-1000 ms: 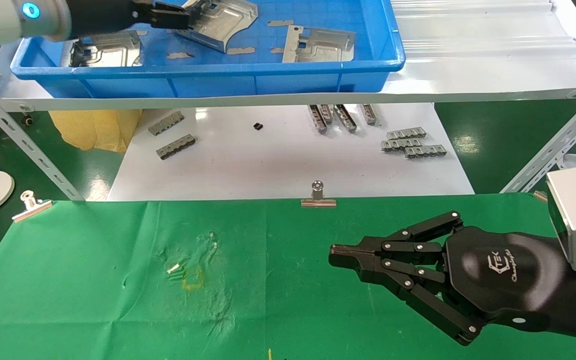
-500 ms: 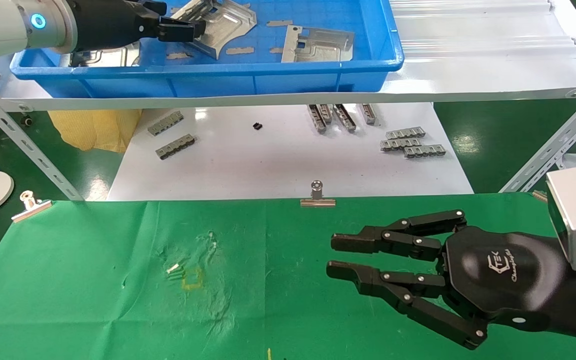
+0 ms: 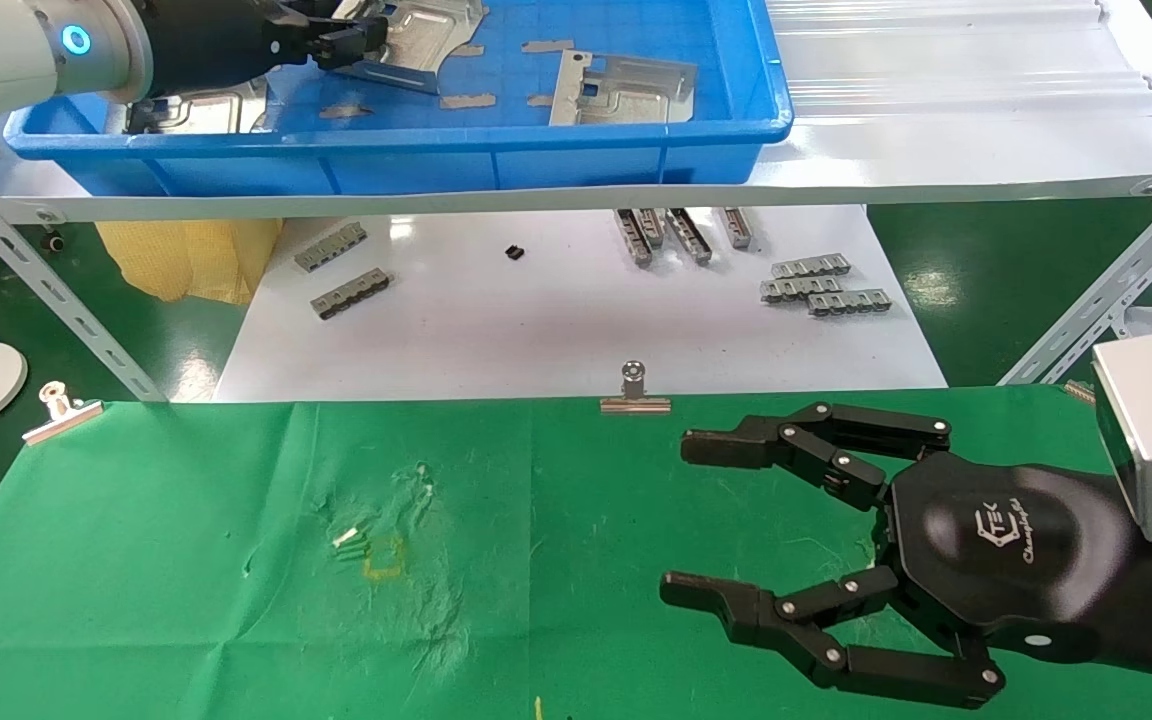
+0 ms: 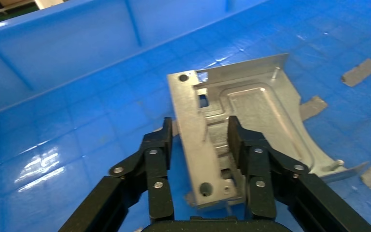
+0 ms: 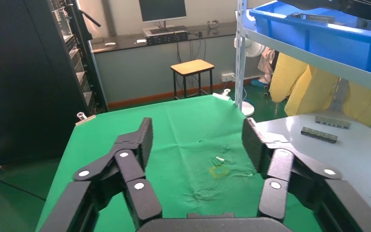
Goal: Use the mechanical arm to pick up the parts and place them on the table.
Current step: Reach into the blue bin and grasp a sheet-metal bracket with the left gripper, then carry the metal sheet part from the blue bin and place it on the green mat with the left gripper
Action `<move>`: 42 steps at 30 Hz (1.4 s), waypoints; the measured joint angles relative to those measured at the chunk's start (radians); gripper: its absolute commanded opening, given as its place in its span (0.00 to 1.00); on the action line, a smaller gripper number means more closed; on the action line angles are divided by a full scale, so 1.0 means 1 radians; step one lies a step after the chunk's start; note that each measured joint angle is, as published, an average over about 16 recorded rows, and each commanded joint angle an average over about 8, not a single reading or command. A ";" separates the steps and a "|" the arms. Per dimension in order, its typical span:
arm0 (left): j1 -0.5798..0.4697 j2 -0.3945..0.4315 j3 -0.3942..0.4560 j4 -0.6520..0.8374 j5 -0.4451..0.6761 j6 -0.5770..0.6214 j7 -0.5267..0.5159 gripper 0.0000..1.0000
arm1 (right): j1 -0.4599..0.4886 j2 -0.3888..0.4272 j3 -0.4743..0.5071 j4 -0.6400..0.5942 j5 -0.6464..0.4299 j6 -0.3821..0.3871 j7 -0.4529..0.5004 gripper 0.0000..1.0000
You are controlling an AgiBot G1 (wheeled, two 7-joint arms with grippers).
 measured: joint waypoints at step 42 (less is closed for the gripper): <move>0.121 -0.341 0.051 -0.372 -0.183 0.853 0.513 0.00 | 0.000 0.000 0.000 0.000 0.000 0.000 0.000 1.00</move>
